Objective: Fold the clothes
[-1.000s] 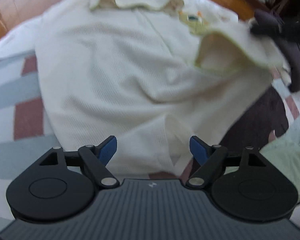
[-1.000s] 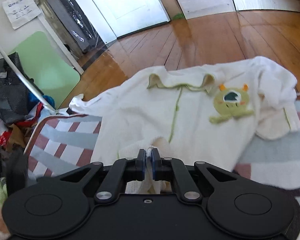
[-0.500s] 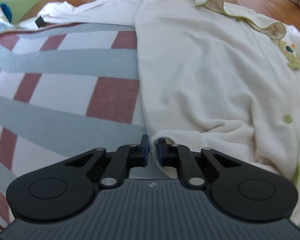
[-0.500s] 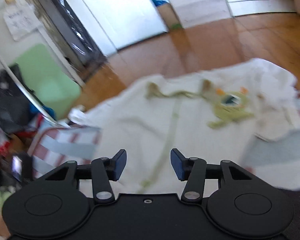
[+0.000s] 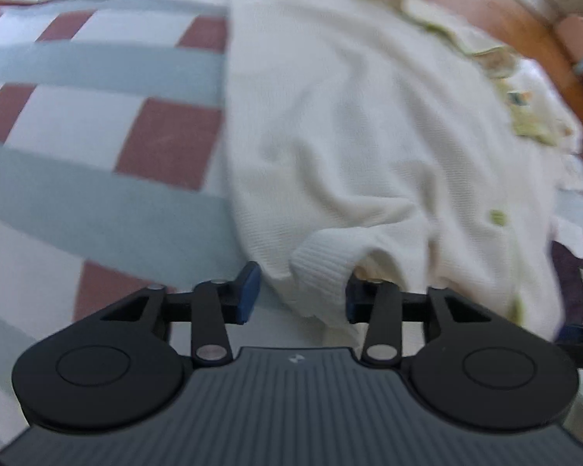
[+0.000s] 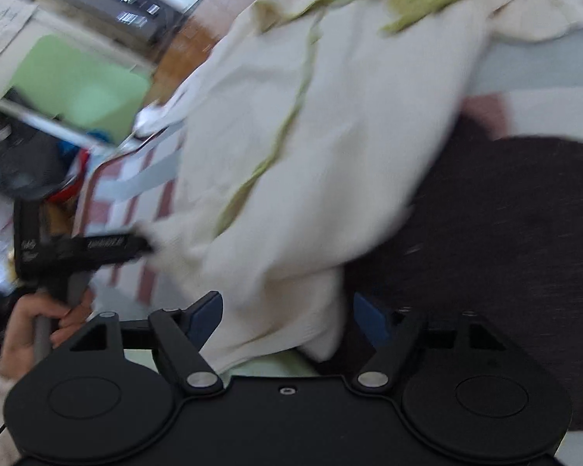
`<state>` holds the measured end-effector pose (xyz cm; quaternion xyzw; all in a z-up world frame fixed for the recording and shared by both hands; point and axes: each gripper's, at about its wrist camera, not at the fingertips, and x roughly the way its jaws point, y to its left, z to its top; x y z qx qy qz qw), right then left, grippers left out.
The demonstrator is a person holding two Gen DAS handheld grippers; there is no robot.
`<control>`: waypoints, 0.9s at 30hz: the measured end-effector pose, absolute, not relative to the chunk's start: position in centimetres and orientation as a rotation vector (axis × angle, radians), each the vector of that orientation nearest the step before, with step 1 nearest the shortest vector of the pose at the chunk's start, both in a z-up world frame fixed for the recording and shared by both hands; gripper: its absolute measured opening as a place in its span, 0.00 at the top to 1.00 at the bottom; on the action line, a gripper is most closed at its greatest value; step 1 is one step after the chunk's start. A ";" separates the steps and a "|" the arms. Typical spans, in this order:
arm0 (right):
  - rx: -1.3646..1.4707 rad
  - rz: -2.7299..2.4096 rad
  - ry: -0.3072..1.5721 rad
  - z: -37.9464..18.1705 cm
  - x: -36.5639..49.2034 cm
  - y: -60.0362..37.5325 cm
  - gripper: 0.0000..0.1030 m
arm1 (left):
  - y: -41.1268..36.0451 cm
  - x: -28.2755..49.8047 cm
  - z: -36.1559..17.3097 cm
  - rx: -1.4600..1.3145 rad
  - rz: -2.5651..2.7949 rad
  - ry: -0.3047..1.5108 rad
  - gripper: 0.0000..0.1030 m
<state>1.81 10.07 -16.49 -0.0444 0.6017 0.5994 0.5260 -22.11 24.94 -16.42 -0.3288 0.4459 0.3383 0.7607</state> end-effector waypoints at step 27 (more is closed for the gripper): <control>-0.162 1.107 1.065 -11.5 7.6 16.9 0.50 | 22.3 -18.2 -17.7 -0.431 0.682 1.068 0.81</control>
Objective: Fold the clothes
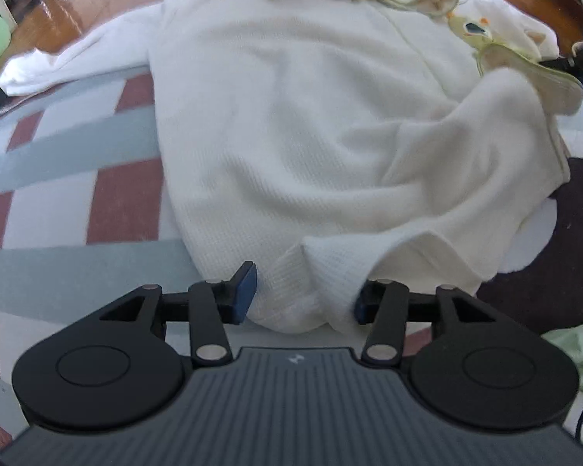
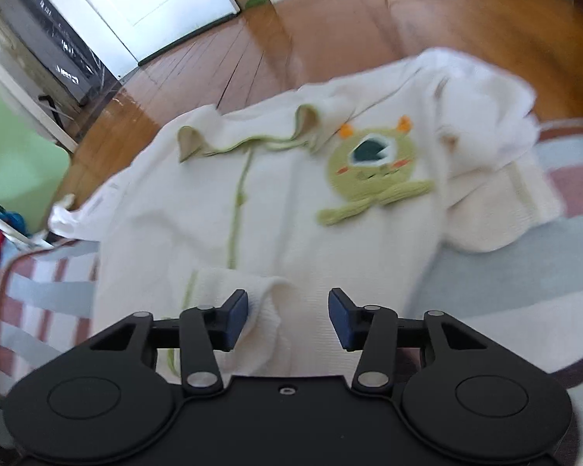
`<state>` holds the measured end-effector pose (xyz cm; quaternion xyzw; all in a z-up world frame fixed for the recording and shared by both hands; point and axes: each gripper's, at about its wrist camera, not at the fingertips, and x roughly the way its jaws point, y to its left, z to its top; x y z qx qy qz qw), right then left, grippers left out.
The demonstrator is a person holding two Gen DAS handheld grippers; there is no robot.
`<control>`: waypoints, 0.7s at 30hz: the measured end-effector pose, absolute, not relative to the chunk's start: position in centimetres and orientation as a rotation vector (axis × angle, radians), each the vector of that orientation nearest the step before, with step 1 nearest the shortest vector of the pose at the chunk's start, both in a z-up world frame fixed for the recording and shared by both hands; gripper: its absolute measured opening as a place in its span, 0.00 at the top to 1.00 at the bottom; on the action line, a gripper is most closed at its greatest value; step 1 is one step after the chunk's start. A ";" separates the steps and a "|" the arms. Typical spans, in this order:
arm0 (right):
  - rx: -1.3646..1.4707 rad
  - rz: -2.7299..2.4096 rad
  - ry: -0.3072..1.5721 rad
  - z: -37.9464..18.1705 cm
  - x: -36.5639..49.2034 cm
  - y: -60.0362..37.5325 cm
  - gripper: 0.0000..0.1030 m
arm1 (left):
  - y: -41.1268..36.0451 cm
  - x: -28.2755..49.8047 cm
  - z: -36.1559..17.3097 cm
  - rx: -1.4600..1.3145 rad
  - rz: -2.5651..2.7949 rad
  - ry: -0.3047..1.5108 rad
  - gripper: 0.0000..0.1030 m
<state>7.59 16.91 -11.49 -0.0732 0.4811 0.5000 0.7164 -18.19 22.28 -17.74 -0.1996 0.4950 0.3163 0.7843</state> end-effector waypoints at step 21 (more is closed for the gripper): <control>-0.217 1.314 1.066 -14.5 3.3 15.7 0.49 | 26.0 -23.3 -15.0 -0.523 1.007 0.851 0.94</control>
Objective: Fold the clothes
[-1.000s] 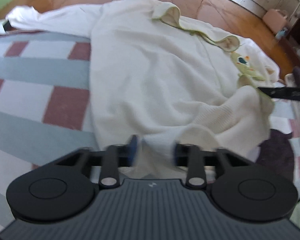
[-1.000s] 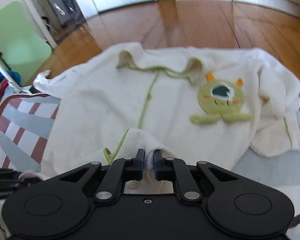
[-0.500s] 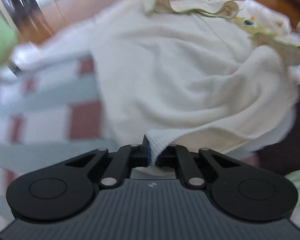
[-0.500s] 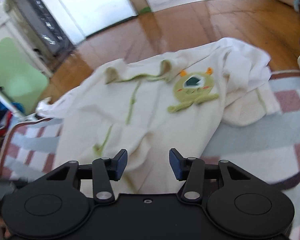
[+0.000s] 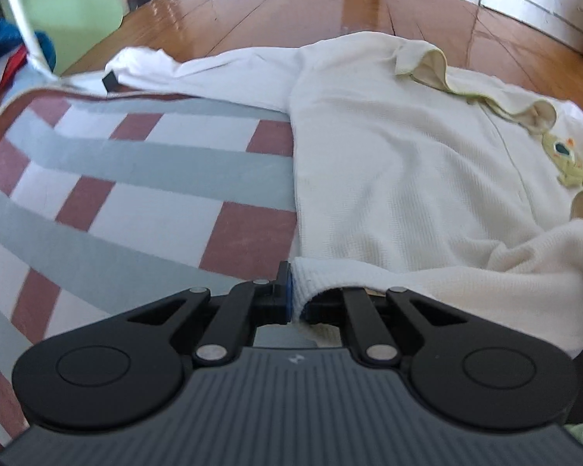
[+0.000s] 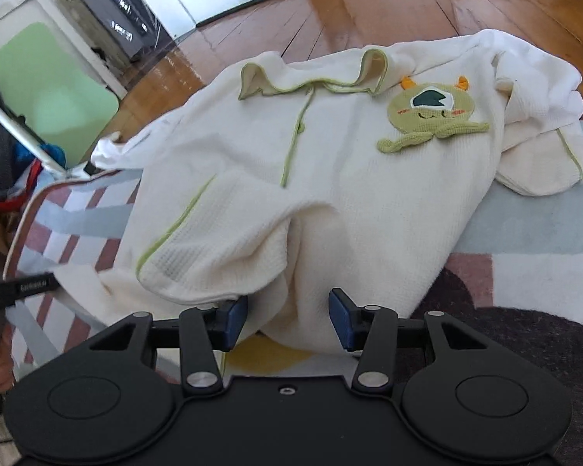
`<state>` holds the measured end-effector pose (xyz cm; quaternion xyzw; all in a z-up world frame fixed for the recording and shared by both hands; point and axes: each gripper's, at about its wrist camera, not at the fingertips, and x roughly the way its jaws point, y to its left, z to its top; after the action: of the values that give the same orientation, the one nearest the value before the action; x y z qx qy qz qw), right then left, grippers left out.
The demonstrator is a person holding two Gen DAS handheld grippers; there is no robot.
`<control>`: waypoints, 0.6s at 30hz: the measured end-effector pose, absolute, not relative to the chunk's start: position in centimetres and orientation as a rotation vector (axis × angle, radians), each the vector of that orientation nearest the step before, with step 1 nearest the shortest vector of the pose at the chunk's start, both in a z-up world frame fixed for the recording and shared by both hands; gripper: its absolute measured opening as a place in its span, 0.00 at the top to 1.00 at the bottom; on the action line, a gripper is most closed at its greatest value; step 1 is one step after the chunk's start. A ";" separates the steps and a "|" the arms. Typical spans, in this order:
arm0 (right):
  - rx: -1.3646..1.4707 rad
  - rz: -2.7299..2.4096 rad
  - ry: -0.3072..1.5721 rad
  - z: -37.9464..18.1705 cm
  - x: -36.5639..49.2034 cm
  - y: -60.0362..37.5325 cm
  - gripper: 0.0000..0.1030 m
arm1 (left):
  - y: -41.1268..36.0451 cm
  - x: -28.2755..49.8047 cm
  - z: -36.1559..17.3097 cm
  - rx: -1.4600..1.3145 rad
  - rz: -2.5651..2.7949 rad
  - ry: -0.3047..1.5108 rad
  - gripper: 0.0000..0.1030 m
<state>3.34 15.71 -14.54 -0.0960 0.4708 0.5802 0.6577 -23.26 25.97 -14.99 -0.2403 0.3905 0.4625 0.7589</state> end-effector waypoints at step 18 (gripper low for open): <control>-0.450 1.322 0.811 -5.2 -0.5 5.5 0.98 | 21.6 -23.4 -10.8 -0.356 0.899 0.674 0.96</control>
<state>-0.47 5.48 -5.16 -0.2012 0.3629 0.5915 0.6914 -23.44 21.58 -10.83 -0.1678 0.3179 0.4239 0.8314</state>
